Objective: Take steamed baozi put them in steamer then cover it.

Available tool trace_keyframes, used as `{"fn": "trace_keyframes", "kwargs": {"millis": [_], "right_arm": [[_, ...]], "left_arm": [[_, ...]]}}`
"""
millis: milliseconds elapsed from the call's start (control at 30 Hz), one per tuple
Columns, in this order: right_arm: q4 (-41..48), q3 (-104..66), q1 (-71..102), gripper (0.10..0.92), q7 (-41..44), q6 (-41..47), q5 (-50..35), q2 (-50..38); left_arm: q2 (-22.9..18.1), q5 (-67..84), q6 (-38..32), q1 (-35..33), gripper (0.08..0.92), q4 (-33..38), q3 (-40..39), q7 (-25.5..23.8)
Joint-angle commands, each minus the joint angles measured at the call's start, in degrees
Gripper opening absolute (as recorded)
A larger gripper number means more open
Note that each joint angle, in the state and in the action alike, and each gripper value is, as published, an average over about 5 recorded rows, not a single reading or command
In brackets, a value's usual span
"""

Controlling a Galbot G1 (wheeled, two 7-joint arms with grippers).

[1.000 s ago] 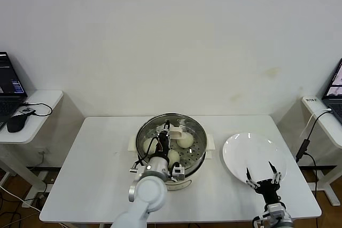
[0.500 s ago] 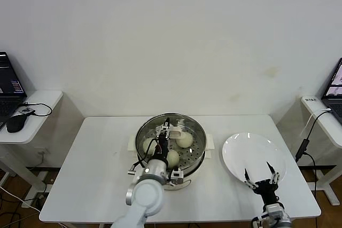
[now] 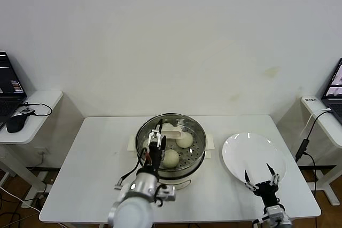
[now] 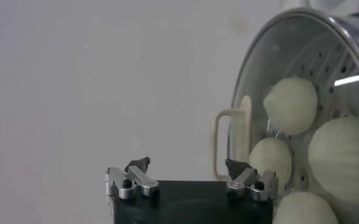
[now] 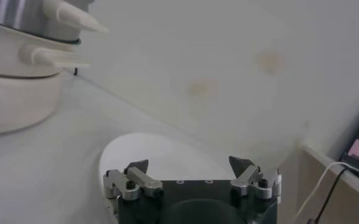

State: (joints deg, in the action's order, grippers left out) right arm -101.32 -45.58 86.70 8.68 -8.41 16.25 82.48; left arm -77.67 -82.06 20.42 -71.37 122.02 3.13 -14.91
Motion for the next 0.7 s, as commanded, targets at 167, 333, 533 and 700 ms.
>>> {"fn": "trace_keyframes", "kwargs": {"millis": [167,333,533,700], "right_arm": [[-0.7,2.1,1.5,0.823,0.7,0.0,-2.5,-1.4],[-1.9,3.7,3.8,0.823,1.3,-0.1,-5.7,-3.9],[-3.8,3.7,6.7,0.823,2.3,0.3,-10.9,-7.9],[-5.3,3.6,8.5,0.823,2.7,0.8,-11.9,-8.6]], "left_arm": [[4.8,78.6,-19.5,-27.8,0.823,12.2,30.2,24.5],[3.2,93.8,-23.4,-32.5,0.823,8.7,36.6,25.6],[0.8,97.4,-24.3,-36.2,0.823,7.9,35.5,25.1],[-0.8,96.7,-27.1,-37.5,0.823,5.0,34.6,25.2]]}}
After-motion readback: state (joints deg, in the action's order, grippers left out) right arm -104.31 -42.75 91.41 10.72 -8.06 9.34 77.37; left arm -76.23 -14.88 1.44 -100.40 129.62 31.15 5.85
